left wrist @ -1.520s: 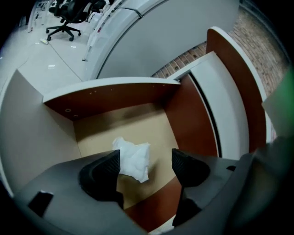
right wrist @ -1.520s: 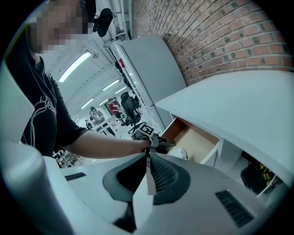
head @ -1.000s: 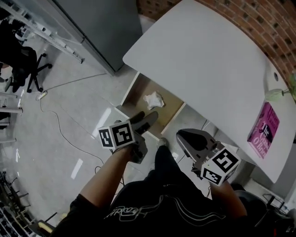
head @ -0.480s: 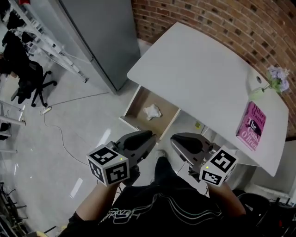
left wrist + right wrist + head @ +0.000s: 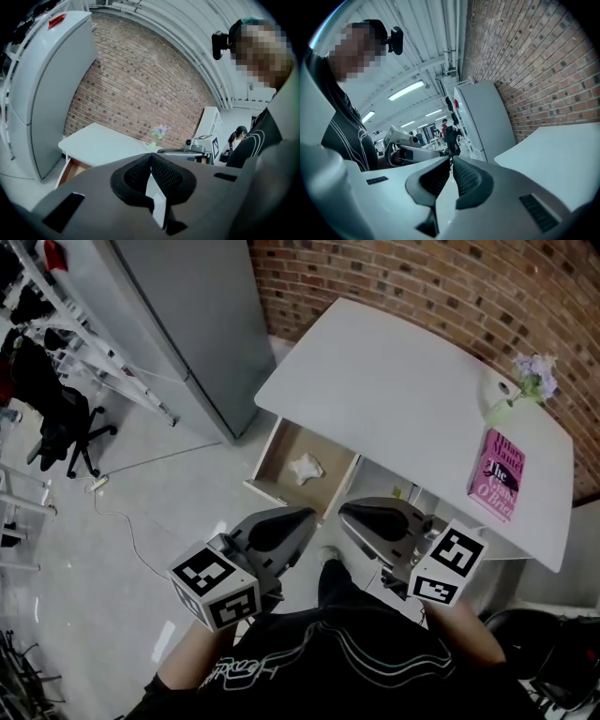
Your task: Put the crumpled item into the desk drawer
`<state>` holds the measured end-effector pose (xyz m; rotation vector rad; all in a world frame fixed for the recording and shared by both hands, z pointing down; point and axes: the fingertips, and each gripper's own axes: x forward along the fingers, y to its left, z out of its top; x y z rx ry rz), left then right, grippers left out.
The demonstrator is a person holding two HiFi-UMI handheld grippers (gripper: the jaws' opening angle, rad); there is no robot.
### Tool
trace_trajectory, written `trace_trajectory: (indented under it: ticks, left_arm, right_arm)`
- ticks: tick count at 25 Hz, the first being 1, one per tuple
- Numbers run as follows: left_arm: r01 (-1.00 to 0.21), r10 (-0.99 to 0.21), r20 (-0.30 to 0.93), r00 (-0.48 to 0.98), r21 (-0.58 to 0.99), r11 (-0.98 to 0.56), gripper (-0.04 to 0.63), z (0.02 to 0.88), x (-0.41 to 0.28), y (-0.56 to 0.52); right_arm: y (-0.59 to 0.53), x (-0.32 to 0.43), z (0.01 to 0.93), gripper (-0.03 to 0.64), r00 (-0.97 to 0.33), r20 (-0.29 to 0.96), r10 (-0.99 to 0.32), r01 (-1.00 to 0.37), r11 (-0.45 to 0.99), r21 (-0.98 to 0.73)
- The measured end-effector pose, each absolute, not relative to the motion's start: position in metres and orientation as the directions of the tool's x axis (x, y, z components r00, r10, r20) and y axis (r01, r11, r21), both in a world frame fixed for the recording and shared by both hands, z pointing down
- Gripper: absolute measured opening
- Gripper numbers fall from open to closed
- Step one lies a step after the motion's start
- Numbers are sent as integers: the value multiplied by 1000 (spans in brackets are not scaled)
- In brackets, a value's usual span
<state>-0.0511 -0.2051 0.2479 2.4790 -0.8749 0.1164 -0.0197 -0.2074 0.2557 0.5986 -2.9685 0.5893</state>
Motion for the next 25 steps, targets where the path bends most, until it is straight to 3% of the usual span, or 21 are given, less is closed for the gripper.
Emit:
trace_trajectory:
  ticks: [25]
  left_arm:
    - [-622, -578, 249, 777, 443, -646, 22, 255, -43, -192]
  right_arm:
    - [-196, -8, 254, 54, -916, 130, -379, -400, 845, -355]
